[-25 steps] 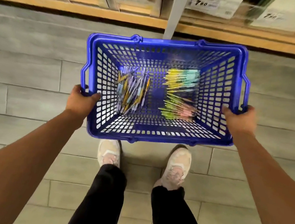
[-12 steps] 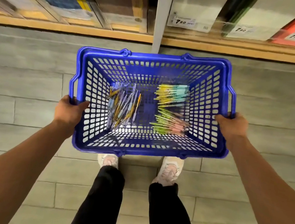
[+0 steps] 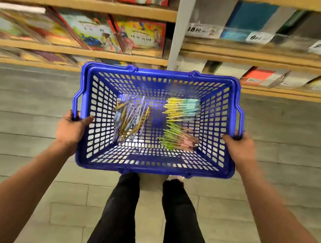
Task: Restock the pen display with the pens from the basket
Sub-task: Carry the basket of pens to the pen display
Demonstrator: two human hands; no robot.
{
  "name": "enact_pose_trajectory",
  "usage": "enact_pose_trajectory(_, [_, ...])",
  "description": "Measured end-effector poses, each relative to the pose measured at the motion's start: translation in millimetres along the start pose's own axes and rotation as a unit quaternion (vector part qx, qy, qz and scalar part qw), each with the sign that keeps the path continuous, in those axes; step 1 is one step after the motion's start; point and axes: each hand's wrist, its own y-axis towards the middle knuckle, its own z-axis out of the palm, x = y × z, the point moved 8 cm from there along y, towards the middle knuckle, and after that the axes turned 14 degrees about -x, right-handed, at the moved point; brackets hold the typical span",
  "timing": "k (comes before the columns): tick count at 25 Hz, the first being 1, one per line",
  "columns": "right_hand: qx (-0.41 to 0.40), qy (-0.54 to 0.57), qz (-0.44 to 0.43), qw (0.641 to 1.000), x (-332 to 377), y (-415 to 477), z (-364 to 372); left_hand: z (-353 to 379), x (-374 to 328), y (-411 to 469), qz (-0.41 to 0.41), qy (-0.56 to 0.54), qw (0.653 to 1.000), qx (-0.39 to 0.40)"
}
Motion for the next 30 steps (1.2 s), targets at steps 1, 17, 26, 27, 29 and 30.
enact_pose_trajectory(1, [-0.007,0.017,-0.005,1.000,17,-18,-23,-22,-19,-12,0.002,-0.014,1.000,-0.002])
enact_pose_trajectory(17, [-0.110,0.151,0.001,0.982,69,-186,-217,-181,-179,-129,0.118,-0.084,0.982,0.120])
enact_pose_trajectory(26, [-0.203,0.233,0.109,0.945,-30,-222,-277,-92,-218,-184,0.203,-0.032,0.956,0.208])
enact_pose_trajectory(27, [-0.215,0.235,0.126,0.940,-49,-228,-286,-78,-223,-197,0.216,-0.021,0.950,0.225])
enact_pose_trajectory(29, [-0.242,0.239,0.157,0.927,-88,-239,-305,-47,-230,-226,0.241,0.004,0.934,0.263])
enact_pose_trajectory(30, [-0.255,0.241,0.167,0.921,-105,-244,-313,-32,-232,-241,0.250,0.010,0.926,0.281])
